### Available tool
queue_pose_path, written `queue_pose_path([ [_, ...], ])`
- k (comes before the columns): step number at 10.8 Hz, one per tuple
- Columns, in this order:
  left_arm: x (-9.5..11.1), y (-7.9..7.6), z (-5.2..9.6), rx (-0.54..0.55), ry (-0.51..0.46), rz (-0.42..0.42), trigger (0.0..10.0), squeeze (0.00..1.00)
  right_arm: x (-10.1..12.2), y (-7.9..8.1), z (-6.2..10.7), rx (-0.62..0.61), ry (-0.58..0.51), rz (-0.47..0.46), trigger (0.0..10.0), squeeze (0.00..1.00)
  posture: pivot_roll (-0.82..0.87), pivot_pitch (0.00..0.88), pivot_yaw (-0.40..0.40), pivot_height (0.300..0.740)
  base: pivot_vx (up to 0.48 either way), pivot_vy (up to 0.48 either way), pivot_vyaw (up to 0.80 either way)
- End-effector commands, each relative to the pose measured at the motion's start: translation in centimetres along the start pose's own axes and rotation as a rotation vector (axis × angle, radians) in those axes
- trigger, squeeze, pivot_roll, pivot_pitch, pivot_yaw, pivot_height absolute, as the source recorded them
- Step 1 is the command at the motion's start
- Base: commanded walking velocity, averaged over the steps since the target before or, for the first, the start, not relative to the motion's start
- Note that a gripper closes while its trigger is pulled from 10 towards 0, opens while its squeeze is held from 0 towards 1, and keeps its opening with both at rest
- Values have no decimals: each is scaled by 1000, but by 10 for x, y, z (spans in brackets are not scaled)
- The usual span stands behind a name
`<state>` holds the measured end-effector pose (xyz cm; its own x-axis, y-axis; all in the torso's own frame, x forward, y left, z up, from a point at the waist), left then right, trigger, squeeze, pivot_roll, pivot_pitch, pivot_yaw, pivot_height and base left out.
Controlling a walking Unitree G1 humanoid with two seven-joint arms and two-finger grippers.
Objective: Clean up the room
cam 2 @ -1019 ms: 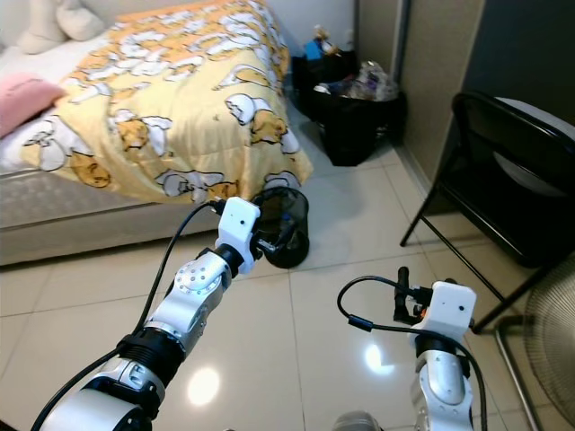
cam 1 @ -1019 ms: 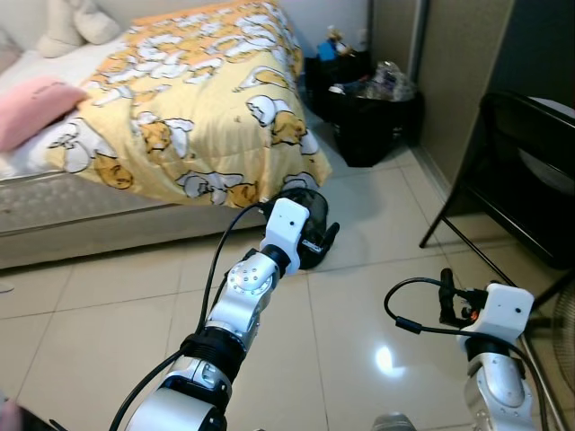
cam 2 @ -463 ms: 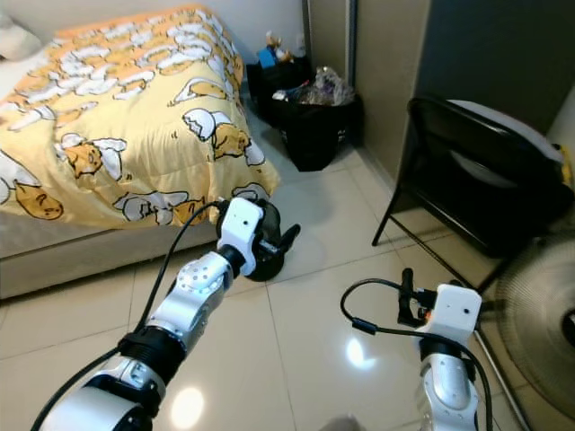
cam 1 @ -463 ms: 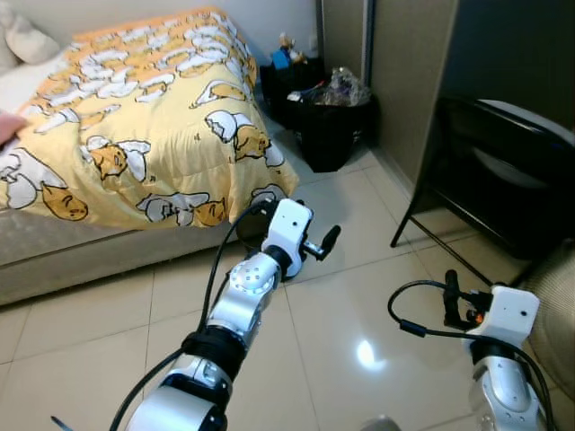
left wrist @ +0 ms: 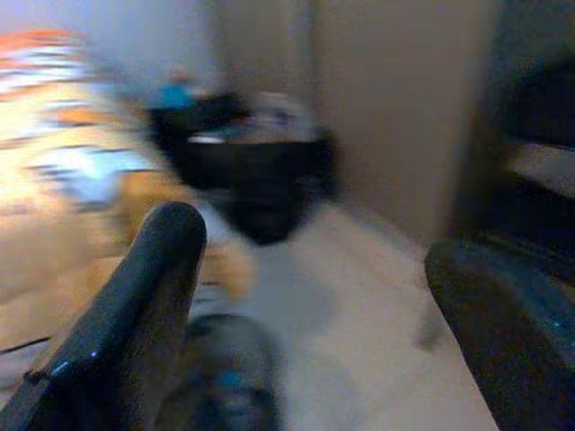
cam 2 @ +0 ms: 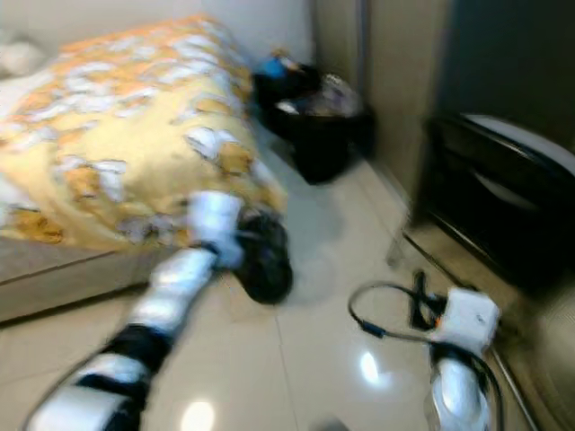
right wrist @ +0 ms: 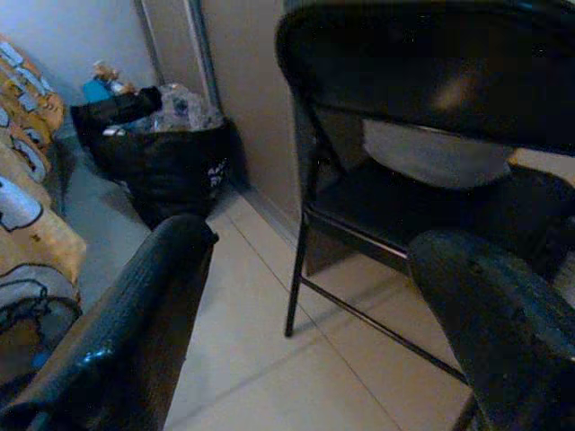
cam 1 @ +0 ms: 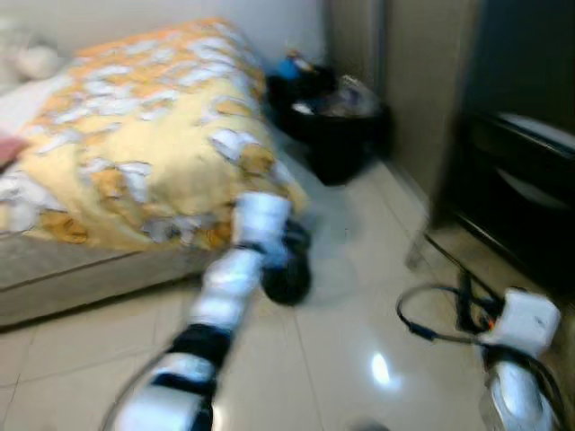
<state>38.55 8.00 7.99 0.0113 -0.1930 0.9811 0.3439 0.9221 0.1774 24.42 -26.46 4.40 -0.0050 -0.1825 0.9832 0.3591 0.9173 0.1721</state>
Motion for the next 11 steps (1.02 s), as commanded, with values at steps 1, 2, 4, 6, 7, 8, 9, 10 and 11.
queue_pose_path([
  [1,-9,17,6,83,26,16,10000,0,2,3,-1,-20,-21,-38,10000,0,-340,0,203,730,390,277,0],
  [2,-12,24,7,125,42,35,10000,0,3,-2,-5,-46,-21,-63,10000,0,-336,0,202,730,390,277,0],
  [4,-17,25,6,116,70,44,10000,0,6,0,-10,-45,-28,-64,10000,0,-330,0,202,730,384,287,0],
  [6,-19,23,7,111,75,56,10000,0,7,-2,-12,-51,-33,-67,10000,0,-328,0,202,730,377,296,0],
  [7,-22,20,9,93,82,53,10000,0,5,-3,-11,-50,-26,-64,10000,0,-328,0,199,730,371,304,0],
  [8,-24,12,9,47,83,29,10000,0,5,-4,-12,-49,-22,-61,10000,0,-327,0,199,730,371,304,0],
  [9,-25,-11,13,-88,58,-30,10000,0,5,-3,-15,-40,-20,-55,10000,0,-323,0,200,730,0,0,0],
  [10,-30,-25,19,-166,56,-71,10000,0,5,-2,-18,-35,-18,-55,10000,0,-309,0,197,730,0,0,0],
  [11,-25,-27,23,-188,11,-57,10000,0,4,2,-21,-23,-13,-57,10000,0,-302,0,193,730,0,0,0],
])
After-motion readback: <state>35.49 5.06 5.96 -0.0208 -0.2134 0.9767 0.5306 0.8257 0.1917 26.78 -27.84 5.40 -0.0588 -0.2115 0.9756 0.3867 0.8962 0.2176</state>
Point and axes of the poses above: a point about 5 cm out from each wrist's last joint towards the gripper, its own z axis pointing back from the gripper into the wrist, its own x axis along the axis of the wrist's last joint, y = z × x, the point moved 5 cm from there along -z, pointing out of the wrist towards the gripper, and after that the axes turned 14 degrees about -z, right-handed, at the moved point
